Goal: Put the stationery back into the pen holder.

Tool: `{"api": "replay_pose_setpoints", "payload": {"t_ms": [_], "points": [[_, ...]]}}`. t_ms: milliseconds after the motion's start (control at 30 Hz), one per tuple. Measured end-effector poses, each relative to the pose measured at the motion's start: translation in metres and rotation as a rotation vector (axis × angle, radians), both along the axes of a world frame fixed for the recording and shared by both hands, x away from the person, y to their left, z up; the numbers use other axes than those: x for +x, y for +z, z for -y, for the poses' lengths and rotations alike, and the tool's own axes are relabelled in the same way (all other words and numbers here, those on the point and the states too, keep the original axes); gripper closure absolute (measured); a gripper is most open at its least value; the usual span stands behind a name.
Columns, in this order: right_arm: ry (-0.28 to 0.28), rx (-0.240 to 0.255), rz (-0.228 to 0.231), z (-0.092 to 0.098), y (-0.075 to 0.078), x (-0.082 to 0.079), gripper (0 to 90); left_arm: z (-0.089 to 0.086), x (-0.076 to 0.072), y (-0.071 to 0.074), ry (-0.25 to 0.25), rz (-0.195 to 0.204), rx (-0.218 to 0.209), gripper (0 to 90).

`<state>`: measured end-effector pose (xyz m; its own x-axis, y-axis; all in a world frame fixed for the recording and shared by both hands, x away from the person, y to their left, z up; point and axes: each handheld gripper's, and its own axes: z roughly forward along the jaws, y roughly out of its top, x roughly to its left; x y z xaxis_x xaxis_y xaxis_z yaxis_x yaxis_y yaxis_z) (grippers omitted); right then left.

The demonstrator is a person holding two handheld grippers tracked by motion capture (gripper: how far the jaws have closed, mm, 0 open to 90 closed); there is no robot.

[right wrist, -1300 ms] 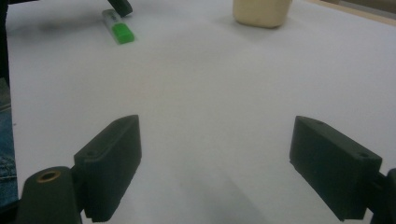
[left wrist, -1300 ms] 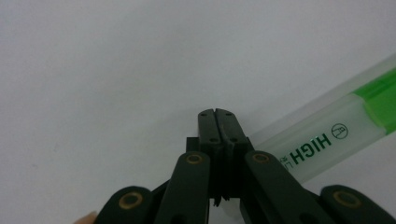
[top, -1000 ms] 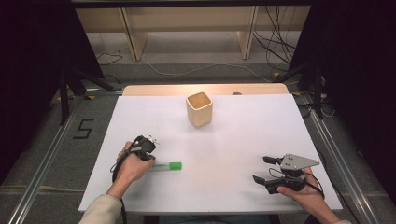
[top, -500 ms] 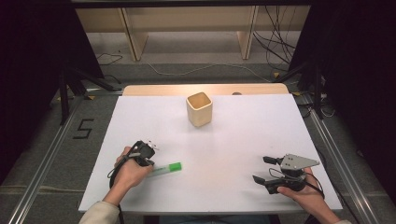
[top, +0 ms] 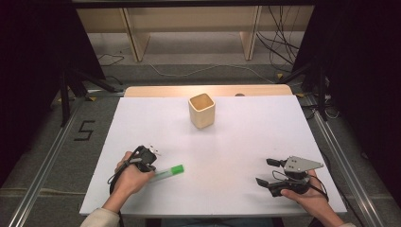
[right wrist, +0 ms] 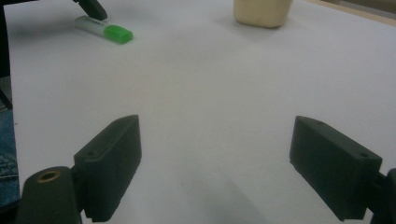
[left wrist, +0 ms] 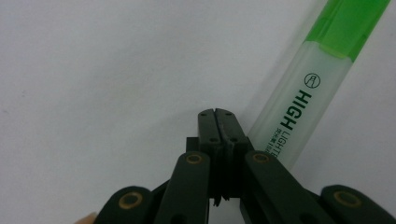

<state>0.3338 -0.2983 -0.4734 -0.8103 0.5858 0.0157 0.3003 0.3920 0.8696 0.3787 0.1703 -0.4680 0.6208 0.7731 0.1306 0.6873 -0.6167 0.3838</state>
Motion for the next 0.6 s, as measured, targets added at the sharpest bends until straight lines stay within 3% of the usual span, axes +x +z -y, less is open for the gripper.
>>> {"api": "replay_pose_setpoints", "payload": {"t_ms": [233,267,400,433,500,600], "points": [[0.0,0.0,-0.001,0.0,0.0,0.0,17.4,0.0,-0.004,-0.001,-0.001,0.029,-0.002,89.4],[0.0,-0.001,0.0,0.0,0.0,0.0,17.4,-0.001,-0.004,0.001,-0.009,0.043,0.004,84.0],[-0.002,0.0,-0.003,0.0,0.0,0.0,17.4,-0.002,0.0,0.022,-0.128,0.095,0.048,73.2],[0.002,0.0,0.001,0.0,0.0,0.0,17.4,-0.001,0.001,0.025,-0.151,0.093,0.054,68.0],[0.0,-0.004,-0.001,-0.001,0.0,0.0,17.4,0.0,0.003,0.034,-0.251,0.078,0.065,58.7],[-0.003,0.003,-0.005,-0.001,0.0,0.0,17.4,0.004,0.005,0.036,-0.333,0.032,0.076,49.7]]}}
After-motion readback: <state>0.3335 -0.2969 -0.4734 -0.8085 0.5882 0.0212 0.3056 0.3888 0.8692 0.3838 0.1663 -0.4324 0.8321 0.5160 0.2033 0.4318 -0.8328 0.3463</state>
